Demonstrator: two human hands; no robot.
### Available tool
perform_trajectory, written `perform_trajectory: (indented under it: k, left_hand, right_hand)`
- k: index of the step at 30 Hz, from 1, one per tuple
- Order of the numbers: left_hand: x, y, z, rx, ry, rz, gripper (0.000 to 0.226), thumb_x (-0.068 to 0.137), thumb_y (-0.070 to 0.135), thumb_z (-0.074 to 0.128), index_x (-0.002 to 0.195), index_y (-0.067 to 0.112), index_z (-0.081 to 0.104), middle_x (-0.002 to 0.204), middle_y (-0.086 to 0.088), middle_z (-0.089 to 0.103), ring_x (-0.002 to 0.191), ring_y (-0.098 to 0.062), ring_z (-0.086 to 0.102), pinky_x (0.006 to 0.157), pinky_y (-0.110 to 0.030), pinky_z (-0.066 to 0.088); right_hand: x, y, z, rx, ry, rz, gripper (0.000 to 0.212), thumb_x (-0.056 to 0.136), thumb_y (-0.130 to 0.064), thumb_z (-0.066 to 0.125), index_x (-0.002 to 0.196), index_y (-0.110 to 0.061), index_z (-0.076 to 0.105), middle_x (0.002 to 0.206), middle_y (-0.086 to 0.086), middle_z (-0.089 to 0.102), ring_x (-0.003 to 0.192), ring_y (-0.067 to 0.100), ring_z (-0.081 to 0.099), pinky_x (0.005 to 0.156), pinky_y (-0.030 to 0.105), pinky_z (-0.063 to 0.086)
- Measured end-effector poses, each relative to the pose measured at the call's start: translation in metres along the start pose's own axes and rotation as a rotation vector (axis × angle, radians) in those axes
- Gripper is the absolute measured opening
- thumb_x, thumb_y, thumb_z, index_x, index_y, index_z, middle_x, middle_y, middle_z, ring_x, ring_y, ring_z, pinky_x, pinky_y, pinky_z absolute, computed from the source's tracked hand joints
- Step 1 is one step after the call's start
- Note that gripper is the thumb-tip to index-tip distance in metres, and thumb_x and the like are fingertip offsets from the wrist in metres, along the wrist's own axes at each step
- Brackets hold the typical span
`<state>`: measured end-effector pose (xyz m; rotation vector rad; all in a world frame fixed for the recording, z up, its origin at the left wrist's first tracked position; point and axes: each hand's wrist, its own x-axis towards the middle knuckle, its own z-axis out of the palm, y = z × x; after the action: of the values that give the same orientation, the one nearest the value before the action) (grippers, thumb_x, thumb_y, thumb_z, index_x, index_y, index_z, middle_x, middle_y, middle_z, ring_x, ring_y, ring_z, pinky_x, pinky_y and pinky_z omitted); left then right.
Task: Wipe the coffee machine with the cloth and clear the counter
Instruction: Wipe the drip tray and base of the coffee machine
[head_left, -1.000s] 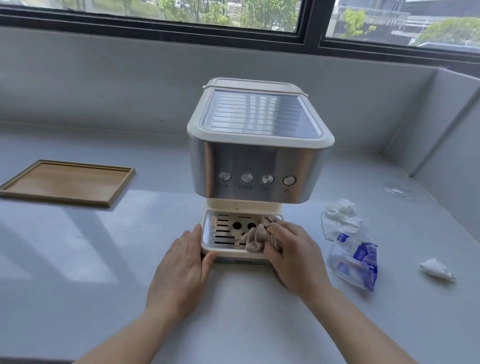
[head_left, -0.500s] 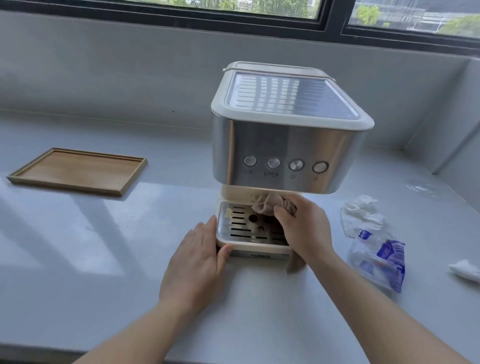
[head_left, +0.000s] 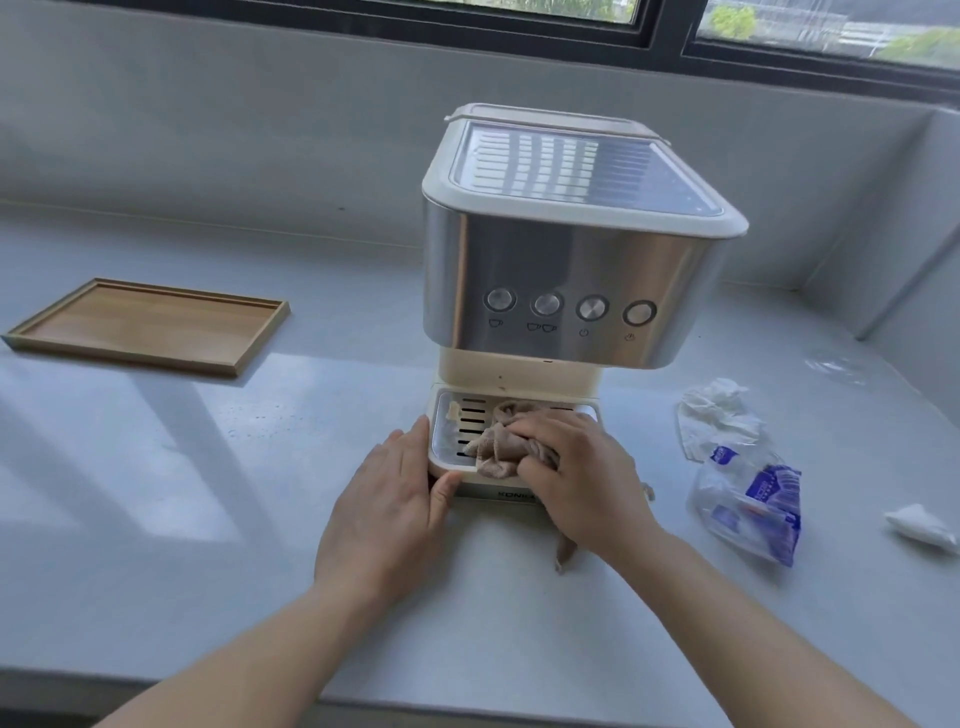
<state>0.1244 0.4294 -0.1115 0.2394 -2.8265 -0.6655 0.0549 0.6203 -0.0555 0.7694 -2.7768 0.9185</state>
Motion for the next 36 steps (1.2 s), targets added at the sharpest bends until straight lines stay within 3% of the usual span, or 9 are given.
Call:
perform_trajectory:
  k: [4, 7, 11, 15, 20, 26, 29, 33, 36]
  left_hand:
    - [0.000, 0.000, 0.000, -0.013, -0.008, -0.004, 0.076, 0.089, 0.069, 0.010, 0.153, 0.027, 0.012, 0.153, 0.005, 0.037, 0.143, -0.015, 0.030, 0.116, -0.037, 0.032]
    - [0.000, 0.002, -0.001, -0.021, -0.006, -0.009, 0.077, 0.089, 0.068, 0.011, 0.154, 0.026, 0.013, 0.155, 0.005, 0.036, 0.145, -0.015, 0.028, 0.117, -0.036, 0.030]
    - [0.001, 0.004, -0.004, -0.030, 0.014, 0.000, 0.074, 0.091, 0.065, 0.018, 0.153, 0.025, 0.019, 0.147, 0.003, 0.045, 0.137, -0.016, 0.038, 0.109, -0.036, 0.038]
    - [0.000, 0.004, -0.004, -0.025, 0.023, 0.011, 0.073, 0.090, 0.065, 0.018, 0.152, 0.025, 0.019, 0.143, 0.004, 0.046, 0.133, -0.016, 0.041, 0.105, -0.036, 0.041]
    - [-0.001, 0.003, -0.004, -0.024, 0.025, 0.005, 0.068, 0.094, 0.060, 0.023, 0.152, 0.026, 0.019, 0.147, 0.005, 0.044, 0.135, -0.016, 0.039, 0.108, -0.036, 0.039]
    - [0.000, 0.004, -0.003, -0.018, 0.032, 0.003, 0.070, 0.092, 0.063, 0.020, 0.153, 0.026, 0.017, 0.149, 0.005, 0.042, 0.137, -0.015, 0.037, 0.109, -0.034, 0.037]
    - [0.000, 0.002, -0.002, -0.023, 0.030, 0.003, 0.074, 0.090, 0.067, 0.014, 0.154, 0.029, 0.013, 0.156, 0.009, 0.035, 0.145, -0.012, 0.027, 0.115, -0.034, 0.032]
    - [-0.001, 0.002, -0.001, -0.039, 0.032, 0.009, 0.073, 0.090, 0.067, 0.013, 0.154, 0.032, 0.011, 0.157, 0.011, 0.033, 0.145, -0.011, 0.027, 0.116, -0.035, 0.032]
    - [0.000, 0.001, -0.001, -0.032, 0.034, 0.004, 0.071, 0.092, 0.065, 0.017, 0.154, 0.029, 0.013, 0.154, 0.008, 0.037, 0.143, -0.013, 0.031, 0.114, -0.037, 0.035]
  right_hand:
    - [-0.014, 0.021, -0.019, -0.027, 0.038, -0.014, 0.030, 0.075, -0.018, 0.057, 0.099, -0.030, 0.071, 0.099, -0.023, 0.063, 0.098, 0.009, 0.055, 0.077, 0.022, 0.042]
    - [-0.011, 0.022, -0.018, -0.060, 0.089, 0.086, 0.022, 0.078, -0.012, 0.063, 0.092, -0.026, 0.073, 0.099, -0.010, 0.069, 0.097, 0.019, 0.058, 0.073, 0.026, 0.040]
    - [-0.011, -0.005, 0.008, -0.089, 0.066, -0.034, 0.022, 0.089, -0.035, 0.066, 0.110, -0.029, 0.071, 0.120, -0.013, 0.066, 0.113, 0.013, 0.053, 0.092, 0.025, 0.043]
    - [-0.024, 0.013, -0.003, -0.144, 0.058, -0.062, 0.030, 0.090, -0.027, 0.067, 0.120, -0.028, 0.069, 0.129, -0.015, 0.063, 0.123, 0.013, 0.053, 0.097, 0.020, 0.040]
    - [-0.017, 0.017, -0.007, -0.143, 0.135, 0.106, 0.017, 0.085, -0.017, 0.063, 0.099, -0.023, 0.072, 0.113, -0.009, 0.068, 0.112, 0.020, 0.057, 0.086, 0.027, 0.045]
    - [-0.034, 0.011, -0.006, -0.106, 0.108, -0.149, 0.018, 0.079, -0.009, 0.064, 0.091, -0.022, 0.069, 0.099, -0.011, 0.068, 0.095, 0.017, 0.057, 0.081, 0.034, 0.049]
    - [-0.010, 0.023, -0.024, -0.100, 0.198, 0.006, 0.025, 0.074, -0.006, 0.065, 0.085, -0.027, 0.071, 0.079, -0.017, 0.060, 0.080, 0.019, 0.053, 0.073, 0.035, 0.048]
    - [0.012, 0.008, -0.028, -0.039, 0.208, 0.014, 0.031, 0.079, -0.013, 0.057, 0.099, -0.035, 0.067, 0.103, -0.015, 0.066, 0.098, 0.014, 0.060, 0.079, 0.031, 0.051]
    - [-0.002, 0.011, -0.014, -0.142, 0.061, -0.073, 0.026, 0.086, -0.025, 0.068, 0.112, -0.029, 0.069, 0.123, -0.011, 0.063, 0.108, 0.022, 0.057, 0.089, 0.032, 0.047]
